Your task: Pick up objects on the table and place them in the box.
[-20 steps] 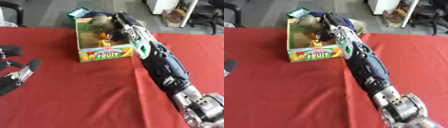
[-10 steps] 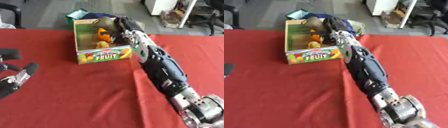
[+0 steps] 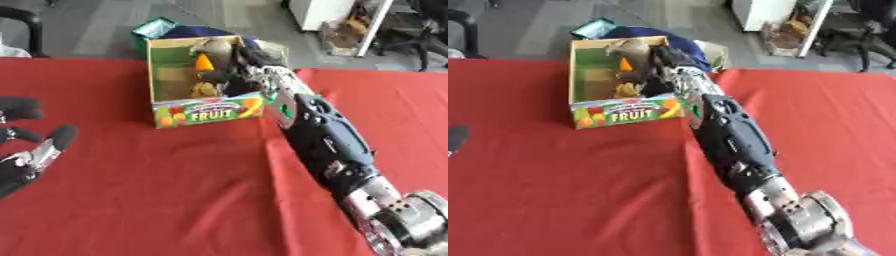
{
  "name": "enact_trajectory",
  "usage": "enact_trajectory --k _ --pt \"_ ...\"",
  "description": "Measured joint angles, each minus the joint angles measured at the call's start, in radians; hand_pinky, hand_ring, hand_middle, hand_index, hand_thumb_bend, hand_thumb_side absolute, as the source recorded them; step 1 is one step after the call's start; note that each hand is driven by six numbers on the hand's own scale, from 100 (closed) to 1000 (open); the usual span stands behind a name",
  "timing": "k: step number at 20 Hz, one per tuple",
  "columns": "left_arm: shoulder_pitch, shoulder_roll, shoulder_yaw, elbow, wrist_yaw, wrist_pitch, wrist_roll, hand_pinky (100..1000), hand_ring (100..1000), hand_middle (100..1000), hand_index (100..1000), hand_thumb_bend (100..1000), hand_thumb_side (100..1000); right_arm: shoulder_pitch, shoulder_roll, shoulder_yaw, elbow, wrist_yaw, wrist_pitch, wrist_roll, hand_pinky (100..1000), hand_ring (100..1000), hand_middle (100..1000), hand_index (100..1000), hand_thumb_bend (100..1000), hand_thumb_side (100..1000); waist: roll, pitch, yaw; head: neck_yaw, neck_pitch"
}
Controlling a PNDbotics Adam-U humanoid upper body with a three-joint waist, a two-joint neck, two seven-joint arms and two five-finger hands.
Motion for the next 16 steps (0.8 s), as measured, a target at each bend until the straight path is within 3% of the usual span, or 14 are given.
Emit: enact_trajectory --k 6,9,14,16 --pt "0.0 0.0 0.0 0.0 0.0 0.0 -0.003 534 710 542 675 686 381 -0.001 -0.004 0.011 -0.018 0.05 -0.05 0.145 830 835 905 929 423 596 -0.005 -0.001 0.0 0.0 0.0" --pt "0.0 0.0 0.0 0.0 0.0 0.0 -0.004 535 710 542 675 686 381 -0.002 -0.008 0.011 -0.032 0.062 -0.066 0.187 835 845 921 938 445 615 -0.005 -0.001 -0.002 0.0 0.0" --pt "0.001 0.0 0.0 0.0 0.0 0.0 -0.004 535 710 542 675 686 381 -0.005 -0.01 0.011 -0.074 0.061 -0.074 0.189 852 871 950 952 469 574 -0.005 -0.002 -0.006 0.0 0.0" --pt "0.002 0.0 0.0 0.0 0.0 -0.001 -0.005 535 710 541 674 686 380 -0.005 -0.016 0.012 -0.102 0.06 -0.074 0.166 851 873 951 953 455 518 -0.006 -0.002 -0.009 0.0 0.0"
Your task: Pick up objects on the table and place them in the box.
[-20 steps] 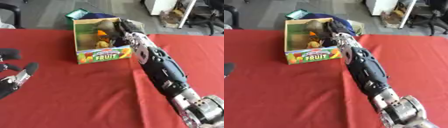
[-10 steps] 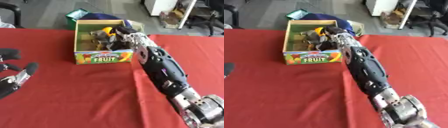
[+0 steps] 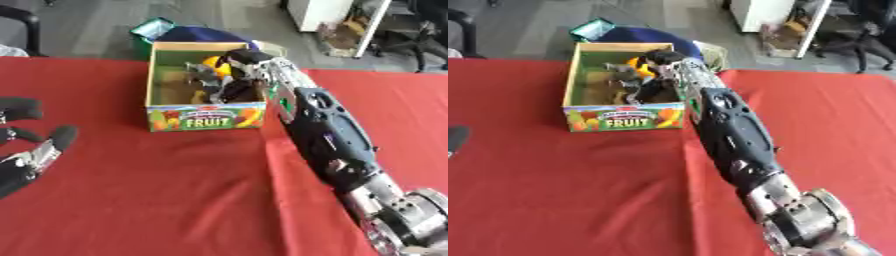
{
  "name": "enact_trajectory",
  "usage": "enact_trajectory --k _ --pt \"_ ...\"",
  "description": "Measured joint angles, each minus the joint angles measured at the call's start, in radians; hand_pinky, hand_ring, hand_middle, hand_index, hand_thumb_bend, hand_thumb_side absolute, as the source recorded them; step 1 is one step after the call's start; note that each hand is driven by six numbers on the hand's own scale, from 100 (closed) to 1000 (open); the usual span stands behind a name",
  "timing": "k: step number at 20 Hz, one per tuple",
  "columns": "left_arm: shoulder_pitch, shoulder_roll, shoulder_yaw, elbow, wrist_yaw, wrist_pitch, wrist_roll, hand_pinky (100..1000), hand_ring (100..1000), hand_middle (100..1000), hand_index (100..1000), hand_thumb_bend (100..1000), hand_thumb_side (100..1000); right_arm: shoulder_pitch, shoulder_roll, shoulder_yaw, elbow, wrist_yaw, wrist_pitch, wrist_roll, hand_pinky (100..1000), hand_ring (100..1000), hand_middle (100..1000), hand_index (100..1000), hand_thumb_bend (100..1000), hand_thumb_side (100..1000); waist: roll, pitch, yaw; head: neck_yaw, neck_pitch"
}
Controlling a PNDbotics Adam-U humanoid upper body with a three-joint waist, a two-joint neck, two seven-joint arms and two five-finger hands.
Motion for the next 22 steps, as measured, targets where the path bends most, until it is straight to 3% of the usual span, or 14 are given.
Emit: enact_trajectory --k 6,10,14,16,17,22 --pt "0.014 0.0 0.001 0.003 0.0 -0.002 0.001 535 711 541 673 686 380 0.007 -0.041 0.008 -0.101 -0.052 0.001 -0.091 805 841 907 938 375 419 0.0 -0.01 -0.024 0.011 0.002" --pt "0.033 0.001 0.012 0.011 -0.002 -0.004 0.015 534 715 545 671 689 377 0.051 -0.091 0.019 -0.2 -0.18 -0.01 -0.166 721 770 812 903 253 281 0.008 -0.023 -0.056 0.029 0.014" --pt "0.06 0.001 0.029 0.019 -0.002 -0.006 0.041 533 724 553 671 692 372 0.147 -0.162 0.032 -0.348 -0.403 0.014 -0.282 628 691 722 851 100 212 0.018 -0.039 -0.097 0.056 0.035" --pt "0.073 0.001 0.038 0.025 -0.002 -0.009 0.058 533 725 554 670 693 371 0.215 -0.192 0.037 -0.431 -0.541 0.035 -0.347 611 668 702 838 100 217 0.02 -0.049 -0.115 0.071 0.046" --pt "0.078 0.001 0.041 0.026 -0.002 -0.011 0.066 533 729 560 671 686 371 0.25 -0.204 0.037 -0.472 -0.613 0.045 -0.378 563 611 660 795 100 259 0.02 -0.053 -0.121 0.077 0.052" --pt "0.101 0.001 0.057 0.037 0.002 -0.025 0.118 532 733 566 674 659 373 0.449 -0.228 0.029 -0.676 -0.954 0.062 -0.497 546 590 647 791 100 299 0.017 -0.055 -0.142 0.109 0.073"
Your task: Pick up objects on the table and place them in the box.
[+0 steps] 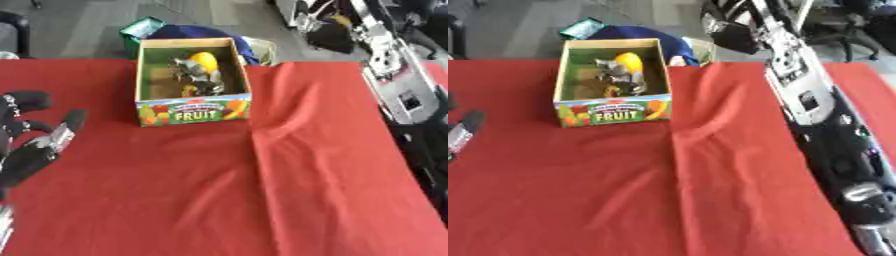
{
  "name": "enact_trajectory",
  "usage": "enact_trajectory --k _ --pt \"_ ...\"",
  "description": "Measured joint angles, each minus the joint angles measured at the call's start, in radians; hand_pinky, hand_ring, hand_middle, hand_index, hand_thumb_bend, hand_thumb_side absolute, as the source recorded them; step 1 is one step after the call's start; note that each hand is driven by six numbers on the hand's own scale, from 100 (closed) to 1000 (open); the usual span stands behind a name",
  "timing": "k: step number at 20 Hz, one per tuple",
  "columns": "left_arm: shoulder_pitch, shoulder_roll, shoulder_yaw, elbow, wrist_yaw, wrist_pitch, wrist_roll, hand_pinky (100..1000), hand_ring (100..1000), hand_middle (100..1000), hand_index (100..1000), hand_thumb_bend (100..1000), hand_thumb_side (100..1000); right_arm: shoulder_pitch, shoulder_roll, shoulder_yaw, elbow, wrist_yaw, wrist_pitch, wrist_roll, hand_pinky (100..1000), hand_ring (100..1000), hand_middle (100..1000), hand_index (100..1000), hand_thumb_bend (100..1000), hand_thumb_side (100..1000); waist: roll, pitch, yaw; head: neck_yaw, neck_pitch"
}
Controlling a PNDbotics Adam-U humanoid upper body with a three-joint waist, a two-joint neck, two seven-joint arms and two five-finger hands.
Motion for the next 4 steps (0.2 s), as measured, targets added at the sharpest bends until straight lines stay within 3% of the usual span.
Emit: enact_trajectory --k 4 --pt "0.02 0.0 0.01 0.0 0.011 -0.023 0.04 536 731 561 670 648 385 0.135 0.01 -0.03 -0.121 -0.147 -0.019 -0.059 441 560 635 788 100 372 -0.001 -0.009 -0.013 0.026 0.027"
